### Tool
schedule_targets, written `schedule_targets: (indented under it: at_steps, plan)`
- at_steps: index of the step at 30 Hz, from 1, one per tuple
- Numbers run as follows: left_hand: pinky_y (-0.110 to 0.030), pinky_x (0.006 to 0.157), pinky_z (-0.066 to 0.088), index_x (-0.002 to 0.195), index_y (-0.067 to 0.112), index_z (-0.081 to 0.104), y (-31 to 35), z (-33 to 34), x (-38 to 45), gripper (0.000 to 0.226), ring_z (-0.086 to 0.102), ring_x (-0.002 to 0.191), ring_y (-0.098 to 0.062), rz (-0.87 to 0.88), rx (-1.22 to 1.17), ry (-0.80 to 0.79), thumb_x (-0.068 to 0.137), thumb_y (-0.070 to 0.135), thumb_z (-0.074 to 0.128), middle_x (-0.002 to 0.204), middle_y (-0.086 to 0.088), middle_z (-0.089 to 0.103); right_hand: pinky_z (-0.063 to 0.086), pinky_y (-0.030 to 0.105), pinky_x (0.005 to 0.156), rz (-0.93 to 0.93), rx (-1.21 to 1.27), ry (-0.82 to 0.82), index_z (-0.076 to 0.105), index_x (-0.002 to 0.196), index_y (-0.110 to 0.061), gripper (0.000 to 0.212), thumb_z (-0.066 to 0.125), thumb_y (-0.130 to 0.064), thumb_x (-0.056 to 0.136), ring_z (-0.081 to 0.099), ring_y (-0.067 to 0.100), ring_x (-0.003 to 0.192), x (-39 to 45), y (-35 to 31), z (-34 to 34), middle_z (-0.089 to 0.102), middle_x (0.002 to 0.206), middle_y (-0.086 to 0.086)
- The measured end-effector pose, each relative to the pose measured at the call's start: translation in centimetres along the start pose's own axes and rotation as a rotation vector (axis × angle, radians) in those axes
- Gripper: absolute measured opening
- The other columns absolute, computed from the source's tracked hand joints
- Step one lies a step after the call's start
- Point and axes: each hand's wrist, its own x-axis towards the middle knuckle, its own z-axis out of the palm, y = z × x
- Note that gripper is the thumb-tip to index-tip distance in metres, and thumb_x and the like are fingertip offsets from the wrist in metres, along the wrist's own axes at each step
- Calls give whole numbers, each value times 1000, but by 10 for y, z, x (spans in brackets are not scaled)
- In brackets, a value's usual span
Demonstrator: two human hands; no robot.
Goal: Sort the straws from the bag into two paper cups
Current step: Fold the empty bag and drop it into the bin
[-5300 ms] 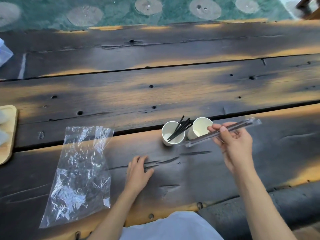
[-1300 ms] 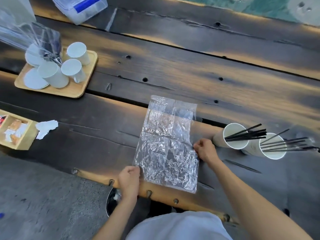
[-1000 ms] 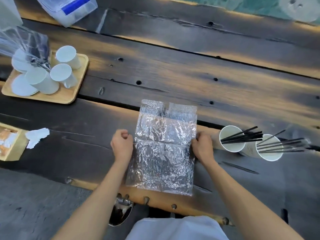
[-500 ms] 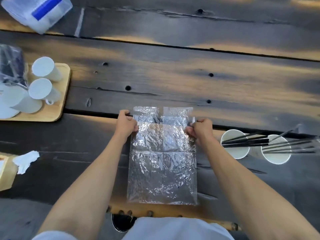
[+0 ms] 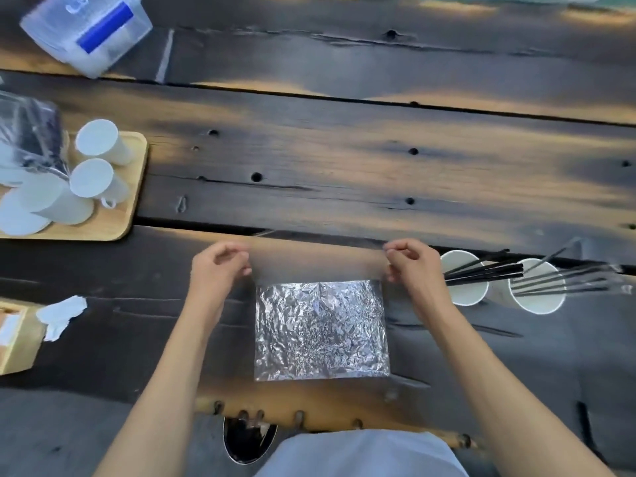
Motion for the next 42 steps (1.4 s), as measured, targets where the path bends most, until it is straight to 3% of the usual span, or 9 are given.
schedule_targets:
  at_steps: [7,12,19,24,28,31,33,35,42]
  plan:
    - [-27,75,60,94,18,78,-49,-40,-77,21,73,78,-21,-61,-41,-167,96,6,61,82,-3,75,57,23,56,79,91,-126,63,84,-1,27,42,14,94,71,18,62,-59,36,-23,71,77,15]
    - [-27,71,60,93,10,78,-81,-48,-112,34,75,82,-26,-136,-135,-118,98,-6,48,89,-17,77,57,23,55,134,49,-182,64,82,-1,30,41,15,92,72,15,65,-84,67,-34,74,76,10]
    - [-24,69,61,103,7,72,-125,-42,-136,29,77,83,-25,-298,-76,-65,99,-7,47,94,-14,79,59,25,61,317,-31,-101,63,88,1,28,37,9,94,68,30,78,-93,102,-37,68,85,31]
    - [-25,68,61,101,9,72,-142,-38,-144,24,76,83,-25,-394,-64,42,96,-5,54,93,-14,78,49,27,63,356,-125,-59,62,81,-5,29,40,12,89,56,25,75,-96,113,-38,62,85,17]
    - [-38,76,58,88,21,71,-135,-20,-152,24,67,81,-21,-275,199,190,95,3,56,92,-5,73,44,32,67,199,-405,96,62,71,-19,30,46,2,87,60,25,77,-104,114,-29,67,75,3]
    - [-23,64,56,84,18,71,-120,17,-155,24,67,67,-9,-210,228,-78,94,1,57,80,-1,72,52,40,67,181,-314,-164,62,76,-12,28,43,5,86,62,26,70,-113,114,7,67,73,8]
    - [-17,60,53,84,15,71,-115,43,-155,23,65,63,-9,-240,247,-296,96,3,55,75,-1,71,51,33,63,239,-295,-419,62,82,-8,27,40,6,92,59,19,64,-119,116,36,64,72,9]
    - [-19,61,54,85,10,71,-117,59,-151,21,64,65,-12,-282,309,-374,96,5,53,73,-2,70,52,29,64,266,-356,-536,62,86,-6,26,40,3,96,60,17,63,-121,121,56,65,72,9]
    - [-25,49,55,82,4,69,-126,30,-135,21,66,49,-14,-436,302,-78,94,3,52,62,-7,74,52,27,53,421,-266,-292,59,84,-2,23,40,6,92,64,20,53,-104,126,22,66,71,15]
